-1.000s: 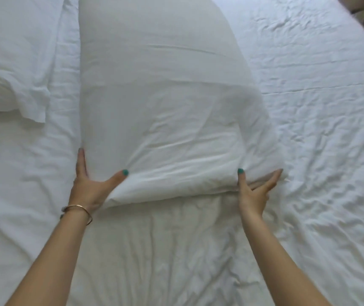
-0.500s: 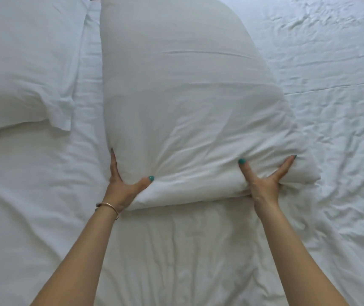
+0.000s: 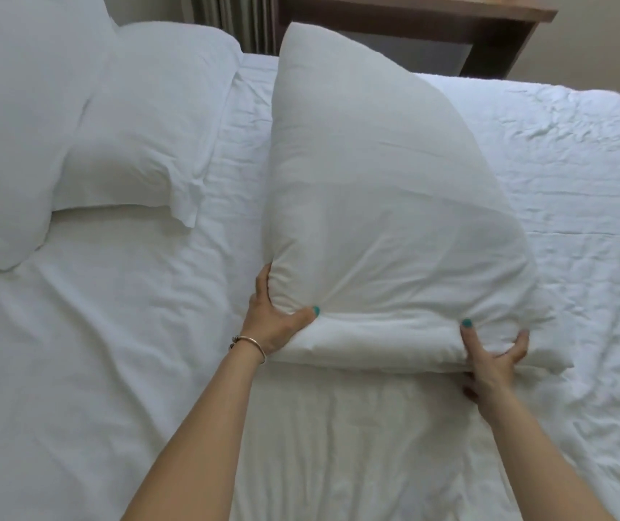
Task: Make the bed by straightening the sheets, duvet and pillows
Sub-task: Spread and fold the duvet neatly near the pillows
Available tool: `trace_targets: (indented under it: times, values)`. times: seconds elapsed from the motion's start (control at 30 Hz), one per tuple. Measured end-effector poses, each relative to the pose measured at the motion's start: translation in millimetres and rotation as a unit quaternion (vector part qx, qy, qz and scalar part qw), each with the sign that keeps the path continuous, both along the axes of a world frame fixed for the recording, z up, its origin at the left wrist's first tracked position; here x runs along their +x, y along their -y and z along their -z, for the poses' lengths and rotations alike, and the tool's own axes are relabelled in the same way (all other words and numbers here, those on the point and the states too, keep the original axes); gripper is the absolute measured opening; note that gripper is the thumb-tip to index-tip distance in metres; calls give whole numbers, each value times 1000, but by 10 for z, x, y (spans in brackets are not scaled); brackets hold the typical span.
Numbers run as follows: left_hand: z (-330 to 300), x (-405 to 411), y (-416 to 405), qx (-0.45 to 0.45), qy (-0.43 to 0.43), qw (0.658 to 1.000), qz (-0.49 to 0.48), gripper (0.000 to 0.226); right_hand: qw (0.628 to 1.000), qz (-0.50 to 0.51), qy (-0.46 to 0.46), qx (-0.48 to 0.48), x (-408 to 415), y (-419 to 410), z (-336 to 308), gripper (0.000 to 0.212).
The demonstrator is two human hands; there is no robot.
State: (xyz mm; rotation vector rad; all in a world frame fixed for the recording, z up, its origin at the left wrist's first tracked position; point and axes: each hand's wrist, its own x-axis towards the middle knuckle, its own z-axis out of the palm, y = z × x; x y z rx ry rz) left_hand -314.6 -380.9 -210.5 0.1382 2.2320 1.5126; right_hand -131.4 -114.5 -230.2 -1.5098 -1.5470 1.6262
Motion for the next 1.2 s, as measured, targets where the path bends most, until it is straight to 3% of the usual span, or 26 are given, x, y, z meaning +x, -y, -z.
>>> trace_targets:
  times: [0.1,0.17,0.27,0.4,0.57,0.77,0.9,1.07,1.2]
  values:
    - [39,53,-20,-6,-6,1000,-16,113,996,19,-66,-57,-159,95,-58,124]
    - [55,96,-30,-23,-37,999,-20,114,994,43,-97,-13,-327,129,-19,131]
    - [47,113,-25,-61,-85,994,22,124,994,71,-45,71,-441,118,175,136]
    - [52,111,-118,-91,-102,989,50,130,987,109,-37,116,-505,16,438,121]
    - [157,-72,-213,-63,-108,990,61,103,975,137,-81,152,-520,-54,532,90]
    - [-39,-52,74,23,-103,992,68,79,954,175,-178,166,-375,215,62,79]
    - [-366,414,560,43,-85,992,86,79,956,183,-185,137,170,804,-228,79]
    - [-587,1677,1309,-9,-33,995,89,81,969,184,-146,79,1413,1571,-444,83]
    - [-612,2684,1553,-16,-26,997,73,81,980,141,-128,63,2312,1733,-431,85]
